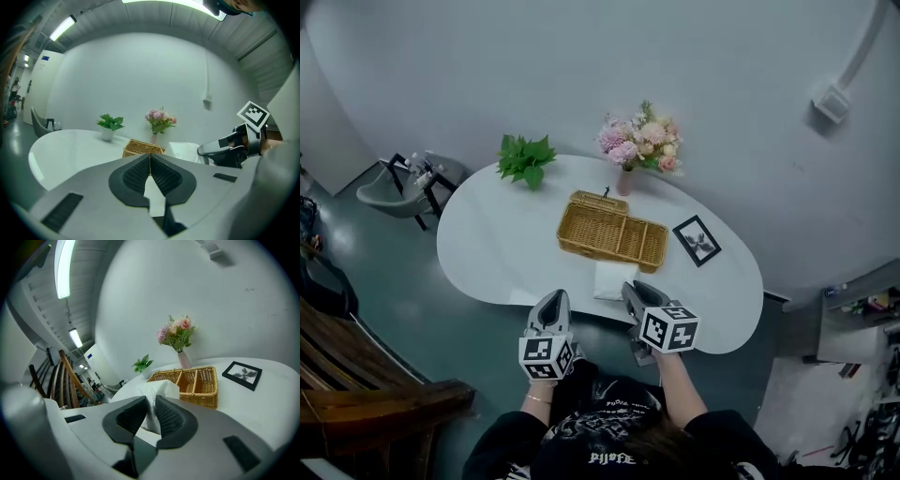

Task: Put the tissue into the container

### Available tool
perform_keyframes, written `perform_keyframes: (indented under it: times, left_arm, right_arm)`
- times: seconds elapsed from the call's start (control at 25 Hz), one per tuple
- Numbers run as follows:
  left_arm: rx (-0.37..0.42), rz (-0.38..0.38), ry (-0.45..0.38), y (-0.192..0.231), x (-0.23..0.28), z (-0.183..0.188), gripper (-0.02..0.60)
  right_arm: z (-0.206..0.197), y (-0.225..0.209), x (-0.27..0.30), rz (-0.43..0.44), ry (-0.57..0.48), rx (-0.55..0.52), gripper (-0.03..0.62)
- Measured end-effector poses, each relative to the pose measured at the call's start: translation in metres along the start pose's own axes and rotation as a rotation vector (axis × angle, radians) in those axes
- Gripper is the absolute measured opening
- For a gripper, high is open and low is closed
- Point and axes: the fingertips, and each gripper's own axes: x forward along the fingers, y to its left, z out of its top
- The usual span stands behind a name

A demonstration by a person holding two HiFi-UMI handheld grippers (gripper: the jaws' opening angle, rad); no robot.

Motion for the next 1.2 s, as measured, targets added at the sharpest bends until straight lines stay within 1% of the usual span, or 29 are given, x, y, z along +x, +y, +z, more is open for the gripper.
perform_keyframes:
  times: [0.28,0.6,0.96,1.2]
  left_arm:
    - [0.015,-0.050,0.011,0.037,0.012,0.013,0.026]
    - [0.016,-0.065,0.014,0.058,0.021,0.021,0.026]
    - [0.013,-0.044,0.011,0.060,0.040,0.031,0.026]
    - [0.014,-0.043,0.014,0.055,0.059,0.040,0.026]
  right_arm:
    - [0.017,0.016,0.026,-0.048,-0.054,0.020,0.089]
    - [0.020,0.027,0.047,-0.057,-0.053,0.035,0.088]
    - [0.042,0.022,0.062,-0.032,-0.054,0.048,0.089]
    - [0.058,0.014,0.076,-0.012,-0.044,0.063,0.089]
